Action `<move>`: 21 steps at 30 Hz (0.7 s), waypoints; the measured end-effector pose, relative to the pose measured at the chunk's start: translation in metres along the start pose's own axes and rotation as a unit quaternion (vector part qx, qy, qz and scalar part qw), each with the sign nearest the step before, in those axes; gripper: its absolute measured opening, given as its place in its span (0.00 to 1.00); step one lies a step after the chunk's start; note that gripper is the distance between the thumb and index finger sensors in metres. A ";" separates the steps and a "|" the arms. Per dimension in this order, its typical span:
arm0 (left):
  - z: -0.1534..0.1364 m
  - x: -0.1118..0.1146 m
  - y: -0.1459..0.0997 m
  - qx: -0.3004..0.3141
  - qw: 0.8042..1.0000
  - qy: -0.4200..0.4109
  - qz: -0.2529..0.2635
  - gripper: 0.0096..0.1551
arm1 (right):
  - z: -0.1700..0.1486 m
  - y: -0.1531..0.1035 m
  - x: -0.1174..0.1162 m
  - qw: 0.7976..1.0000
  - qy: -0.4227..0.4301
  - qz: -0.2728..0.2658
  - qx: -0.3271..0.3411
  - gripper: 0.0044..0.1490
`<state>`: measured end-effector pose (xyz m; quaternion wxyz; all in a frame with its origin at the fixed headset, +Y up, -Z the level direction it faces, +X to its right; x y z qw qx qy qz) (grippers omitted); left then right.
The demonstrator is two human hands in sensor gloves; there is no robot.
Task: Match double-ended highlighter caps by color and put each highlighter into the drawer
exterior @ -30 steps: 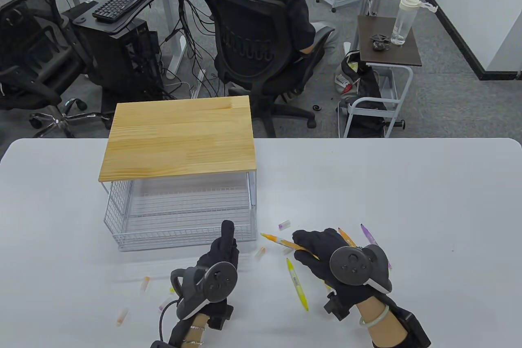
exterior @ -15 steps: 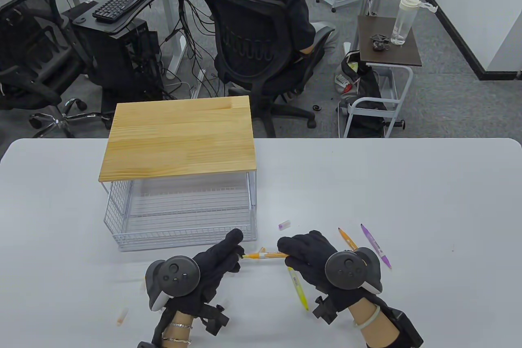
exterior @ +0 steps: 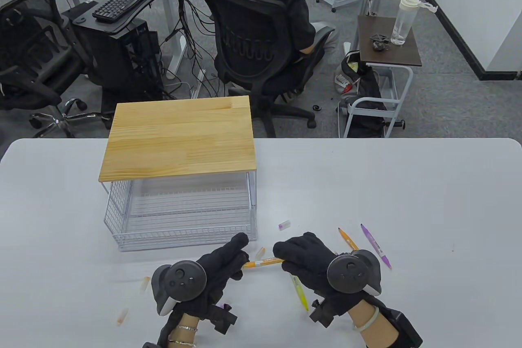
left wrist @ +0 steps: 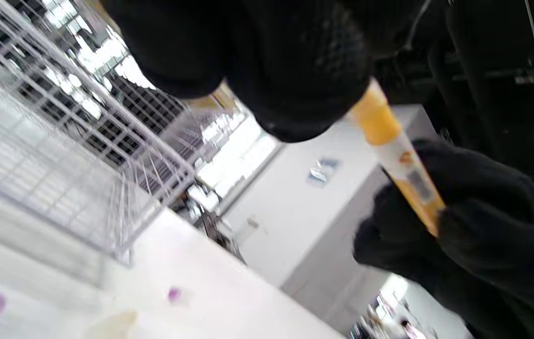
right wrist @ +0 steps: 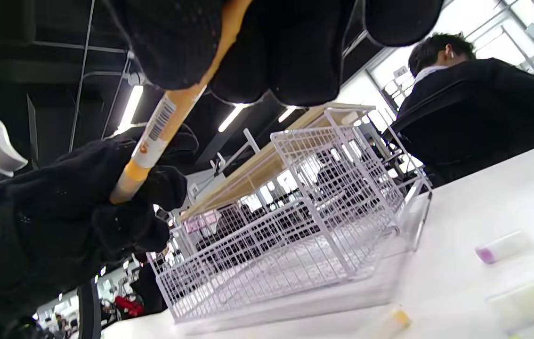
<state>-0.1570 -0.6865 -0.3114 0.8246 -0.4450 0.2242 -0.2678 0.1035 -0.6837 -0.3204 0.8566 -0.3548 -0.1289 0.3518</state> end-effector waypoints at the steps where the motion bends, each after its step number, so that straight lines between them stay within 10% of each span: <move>1: 0.000 -0.001 -0.001 -0.007 1.000 -0.002 0.010 0.30 | 0.001 0.000 0.000 1.000 0.001 -0.006 0.001 0.27; 6: 0.003 -0.003 -0.006 -0.047 0.997 0.003 0.067 0.30 | 0.010 -0.004 -0.005 0.998 -0.062 -0.019 0.008 0.28; 13: 0.030 0.017 -0.006 0.022 0.984 0.177 0.015 0.30 | 0.032 -0.009 -0.017 0.976 -0.211 -0.025 0.039 0.27; 21: 0.056 0.022 -0.011 0.067 0.960 0.269 0.036 0.29 | 0.022 -0.004 -0.019 0.995 -0.098 0.013 0.002 0.26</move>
Point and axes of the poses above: the tracker on the back of each hand, its own z axis roughly to the thumb side, its own y axis roughly from the wrist to the fingertips, x = y × z, the point moved 3 cm from there along y, roughly from the wrist to the fingertips, and after that the axes turned 6 degrees about x, right-handed, at the moved point
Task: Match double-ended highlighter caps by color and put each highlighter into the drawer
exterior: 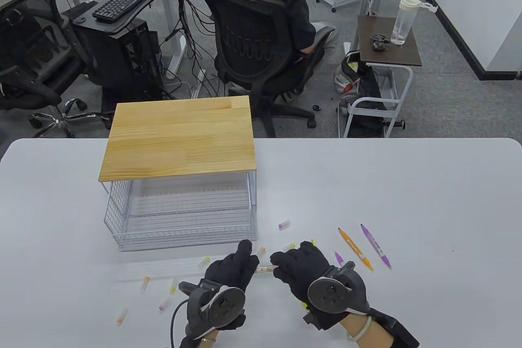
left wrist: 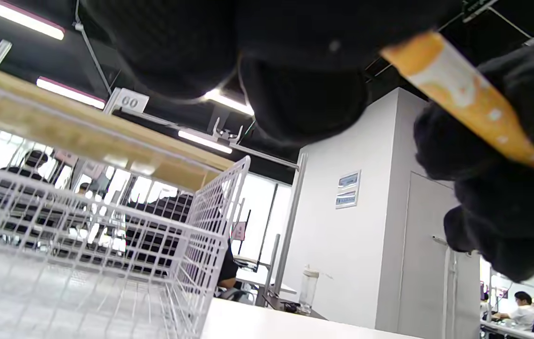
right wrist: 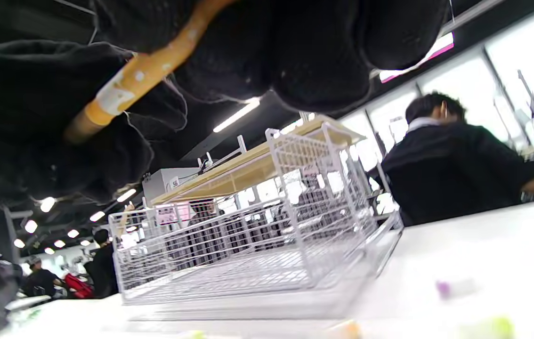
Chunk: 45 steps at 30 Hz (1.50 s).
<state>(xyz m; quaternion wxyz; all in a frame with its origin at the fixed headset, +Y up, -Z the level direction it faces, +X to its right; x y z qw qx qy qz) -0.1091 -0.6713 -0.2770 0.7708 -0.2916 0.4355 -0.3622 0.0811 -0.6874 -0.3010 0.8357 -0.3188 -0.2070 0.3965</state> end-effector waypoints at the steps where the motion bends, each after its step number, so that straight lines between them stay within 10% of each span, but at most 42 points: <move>1: 0.001 -0.001 0.000 0.004 1.000 0.004 0.001 0.29 | -0.001 0.001 -0.001 1.000 0.011 0.011 -0.001 0.26; 7: 0.014 -0.003 0.002 0.029 0.999 -0.011 -0.009 0.32 | 0.012 -0.002 -0.014 0.988 -0.136 0.067 0.006 0.30; 15: 0.026 -0.003 0.001 0.074 0.996 -0.015 -0.038 0.34 | 0.028 -0.005 -0.014 0.989 -0.144 -0.020 0.018 0.27; 26: -0.024 0.003 0.002 0.049 0.987 0.030 -0.149 0.37 | 0.000 -0.004 0.014 0.997 -0.056 -0.045 -0.038 0.28; 34: -0.064 -0.027 -0.002 -0.011 0.988 0.081 -0.130 0.38 | -0.007 -0.005 0.027 0.996 -0.014 -0.079 -0.033 0.53; 45: -0.156 -0.042 -0.053 -0.139 0.965 0.138 -0.177 0.35 | -0.015 -0.008 0.040 0.987 0.056 -0.142 -0.045 0.43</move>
Point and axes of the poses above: the tracker on the back of each hand, its own z axis roughly to the thumb side, its own y axis roughly from the wrist to the fingertips, x = y × z, the point moved 3 cm from there along y, roughly from the wrist to the fingertips, and after that the axes turned 6 degrees about x, right-handed, at the moved point
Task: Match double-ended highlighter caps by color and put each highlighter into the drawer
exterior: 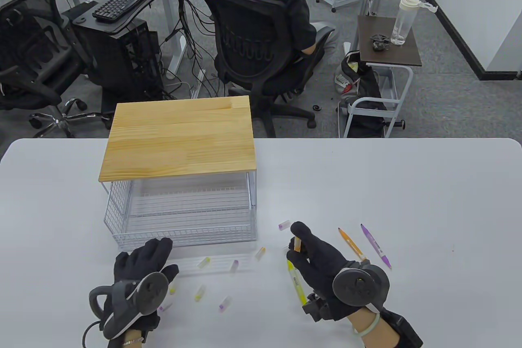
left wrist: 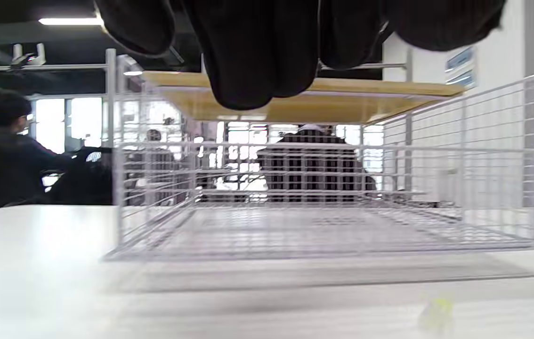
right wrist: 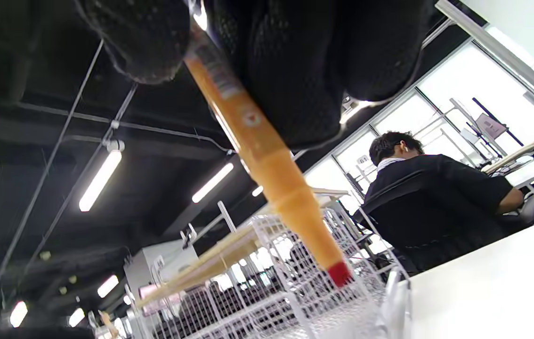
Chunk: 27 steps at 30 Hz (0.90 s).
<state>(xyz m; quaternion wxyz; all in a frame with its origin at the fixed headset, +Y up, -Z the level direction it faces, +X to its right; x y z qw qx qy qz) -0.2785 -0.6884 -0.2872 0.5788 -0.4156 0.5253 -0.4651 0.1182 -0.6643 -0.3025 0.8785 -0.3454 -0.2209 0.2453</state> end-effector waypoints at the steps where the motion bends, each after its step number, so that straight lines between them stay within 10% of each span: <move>1: -0.011 0.001 -0.004 -0.020 1.000 0.000 -0.008 0.34 | 0.001 0.000 0.001 1.000 0.005 -0.002 0.002 0.43; 10: -0.048 0.039 -0.012 -0.124 0.985 0.027 -0.118 0.38 | 0.007 -0.003 0.001 1.000 0.007 -0.013 0.018 0.36; 18: -0.064 0.068 -0.021 -0.186 0.932 0.074 -0.303 0.45 | 0.009 -0.003 -0.001 1.000 0.006 0.001 0.029 0.34; 27: -0.067 0.083 -0.024 -0.197 0.906 0.086 -0.364 0.48 | 0.008 -0.003 -0.006 0.999 0.009 0.012 0.030 0.34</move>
Point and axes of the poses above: the tracker on the back of each hand, its own z axis roughly to the thumb side, its own y axis roughly from the wrist to the fingertips, x = y × z, the point moved 3 cm from there along y, roughly from the wrist to the fingertips, and after that the axes turned 6 degrees about x, right-handed, at the moved point
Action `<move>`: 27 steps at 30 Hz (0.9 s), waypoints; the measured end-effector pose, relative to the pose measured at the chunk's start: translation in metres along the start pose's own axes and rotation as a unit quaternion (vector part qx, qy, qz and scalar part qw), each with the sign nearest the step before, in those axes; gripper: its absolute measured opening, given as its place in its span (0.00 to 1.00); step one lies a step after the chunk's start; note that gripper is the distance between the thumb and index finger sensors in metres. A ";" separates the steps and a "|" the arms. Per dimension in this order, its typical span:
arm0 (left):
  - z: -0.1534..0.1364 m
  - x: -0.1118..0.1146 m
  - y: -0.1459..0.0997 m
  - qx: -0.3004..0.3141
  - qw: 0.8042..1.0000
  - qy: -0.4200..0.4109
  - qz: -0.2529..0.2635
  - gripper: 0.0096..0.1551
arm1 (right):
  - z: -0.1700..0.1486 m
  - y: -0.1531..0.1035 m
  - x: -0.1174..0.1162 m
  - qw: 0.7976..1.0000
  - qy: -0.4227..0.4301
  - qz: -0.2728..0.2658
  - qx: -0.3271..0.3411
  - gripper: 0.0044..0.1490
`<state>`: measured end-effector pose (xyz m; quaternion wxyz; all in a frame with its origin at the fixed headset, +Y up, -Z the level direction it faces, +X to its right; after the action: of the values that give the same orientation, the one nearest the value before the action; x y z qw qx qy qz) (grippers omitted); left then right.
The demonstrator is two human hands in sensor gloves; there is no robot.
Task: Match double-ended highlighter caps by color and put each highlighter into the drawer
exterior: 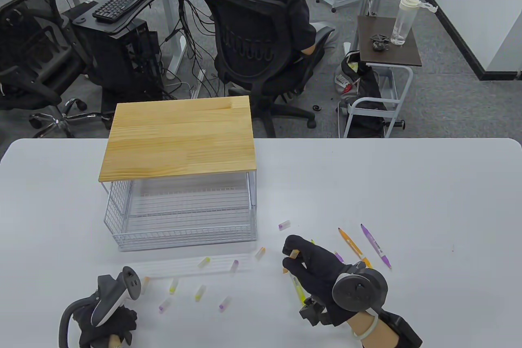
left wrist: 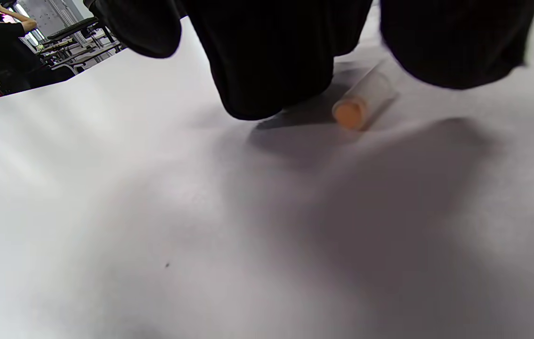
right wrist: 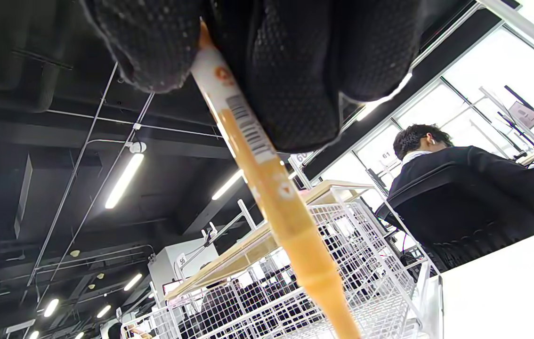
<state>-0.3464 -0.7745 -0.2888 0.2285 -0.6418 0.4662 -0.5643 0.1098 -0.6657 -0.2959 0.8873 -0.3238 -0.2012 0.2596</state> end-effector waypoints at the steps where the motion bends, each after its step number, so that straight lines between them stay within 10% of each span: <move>1: 0.000 0.001 0.000 0.000 1.000 0.003 -0.003 0.48 | -0.001 0.000 0.000 1.000 0.002 0.000 -0.001 0.35; 21: 0.018 -0.003 0.001 -0.010 0.997 0.064 0.033 0.37 | -0.008 -0.001 -0.008 1.000 0.000 0.021 -0.021 0.35; 27: 0.023 -0.031 -0.018 0.029 0.986 -0.013 0.161 0.33 | -0.014 -0.001 -0.016 0.999 0.013 0.035 -0.031 0.31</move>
<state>-0.3165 -0.7445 -0.2957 0.3412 -0.5588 0.5437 -0.5251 0.1052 -0.6824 -0.3084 0.8697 -0.3617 -0.1859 0.2796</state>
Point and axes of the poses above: the tracker on the back of each hand, its own z axis roughly to the thumb side, its own y axis roughly from the wrist to the fingertips, x = y × z, the point moved 3 cm from there along y, roughly from the wrist to the fingertips, and after that the axes turned 6 degrees about x, right-handed, at the moved point
